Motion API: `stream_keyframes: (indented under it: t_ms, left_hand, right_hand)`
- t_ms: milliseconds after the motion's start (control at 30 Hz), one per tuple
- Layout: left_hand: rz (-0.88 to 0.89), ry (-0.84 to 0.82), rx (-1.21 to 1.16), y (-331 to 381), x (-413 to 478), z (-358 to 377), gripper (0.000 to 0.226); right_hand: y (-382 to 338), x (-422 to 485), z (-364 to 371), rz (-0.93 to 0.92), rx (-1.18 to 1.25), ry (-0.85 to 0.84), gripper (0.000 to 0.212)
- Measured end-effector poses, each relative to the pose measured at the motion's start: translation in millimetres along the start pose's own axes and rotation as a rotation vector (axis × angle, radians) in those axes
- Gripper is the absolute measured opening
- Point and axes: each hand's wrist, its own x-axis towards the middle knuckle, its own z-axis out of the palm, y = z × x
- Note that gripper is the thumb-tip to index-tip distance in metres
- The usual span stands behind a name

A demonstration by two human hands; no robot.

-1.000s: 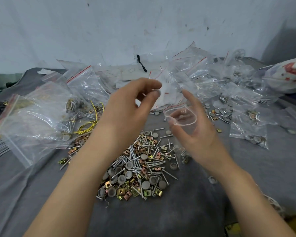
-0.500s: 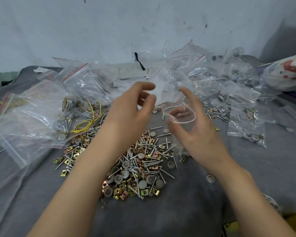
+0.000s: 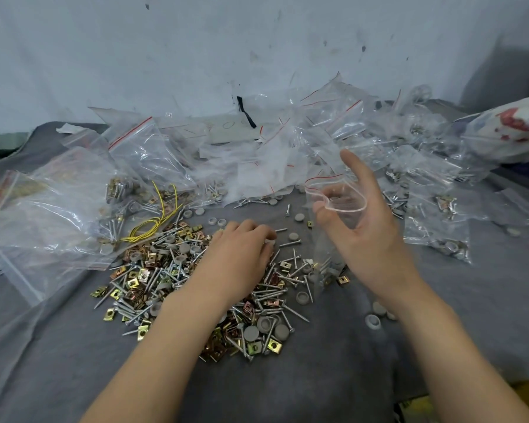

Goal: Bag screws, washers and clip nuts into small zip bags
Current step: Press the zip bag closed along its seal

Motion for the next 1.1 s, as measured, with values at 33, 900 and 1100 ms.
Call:
stream_keyframes:
  t_ms: [33, 900, 1100]
  left_hand:
    - [-0.006, 0.002, 0.021, 0, 2, 2, 0.033]
    - [-0.140, 0.309, -0.453, 11, 23, -23, 0.018]
    - [0.004, 0.503, -0.780, 30, 12, -78, 0.004]
  right_hand:
    - [0, 0, 0, 0.000, 0.005, -0.001, 0.067]
    - [4, -3, 3, -0.032, -0.066, -0.032, 0.072]
    - [4, -4, 3, -0.004, -0.063, -0.055, 0.072]
